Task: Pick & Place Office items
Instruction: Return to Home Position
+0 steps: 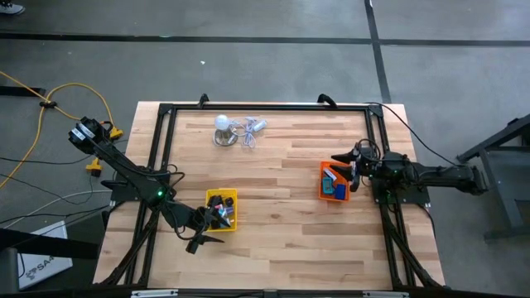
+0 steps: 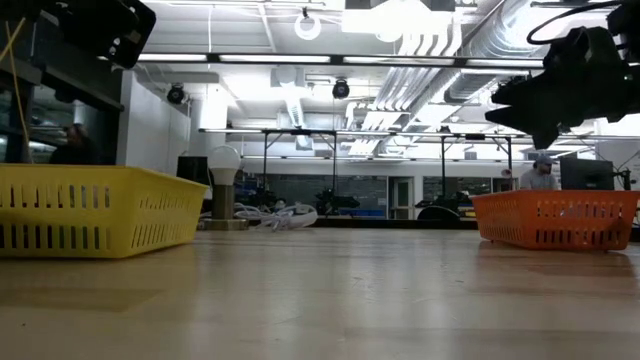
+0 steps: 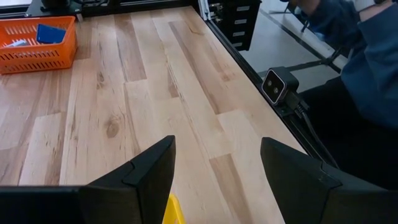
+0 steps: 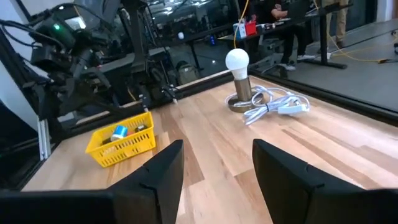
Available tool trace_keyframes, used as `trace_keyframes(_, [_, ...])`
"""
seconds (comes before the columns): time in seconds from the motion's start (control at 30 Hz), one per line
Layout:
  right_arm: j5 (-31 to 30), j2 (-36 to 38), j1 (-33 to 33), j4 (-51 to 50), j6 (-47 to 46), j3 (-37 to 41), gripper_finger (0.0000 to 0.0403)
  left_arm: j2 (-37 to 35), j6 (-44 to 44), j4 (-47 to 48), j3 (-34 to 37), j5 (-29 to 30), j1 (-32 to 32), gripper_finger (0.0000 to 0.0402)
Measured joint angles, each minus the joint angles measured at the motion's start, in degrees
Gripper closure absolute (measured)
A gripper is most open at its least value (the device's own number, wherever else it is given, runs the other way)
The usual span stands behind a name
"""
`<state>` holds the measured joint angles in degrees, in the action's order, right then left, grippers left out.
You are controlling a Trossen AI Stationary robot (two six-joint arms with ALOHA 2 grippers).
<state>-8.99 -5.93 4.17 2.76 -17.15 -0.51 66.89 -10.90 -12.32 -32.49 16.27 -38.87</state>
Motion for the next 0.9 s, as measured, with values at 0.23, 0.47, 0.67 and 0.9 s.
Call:
trace_keyframes(0.23, [4.7,-0.1,0.1,-1.2,1.9,0.0,0.0225,0.0,0.0,0.0,0.0,0.0,0.0,0.0172])
trace_keyframes(0.47, [7.5,-0.1,0.1,-1.7,2.2,0.1,0.0225,0.0,0.0,0.0,0.0,0.0,0.0,0.0172])
trace_keyframes(0.67, [9.3,-0.1,0.1,-2.1,2.4,0.1,0.0225,0.0,0.0,0.0,0.0,0.0,0.0,0.0172])
trace_keyframes(0.9, [9.3,-0.1,0.1,-2.1,2.4,0.2,0.0225,0.0,0.0,0.0,0.0,0.0,0.0,0.0172])
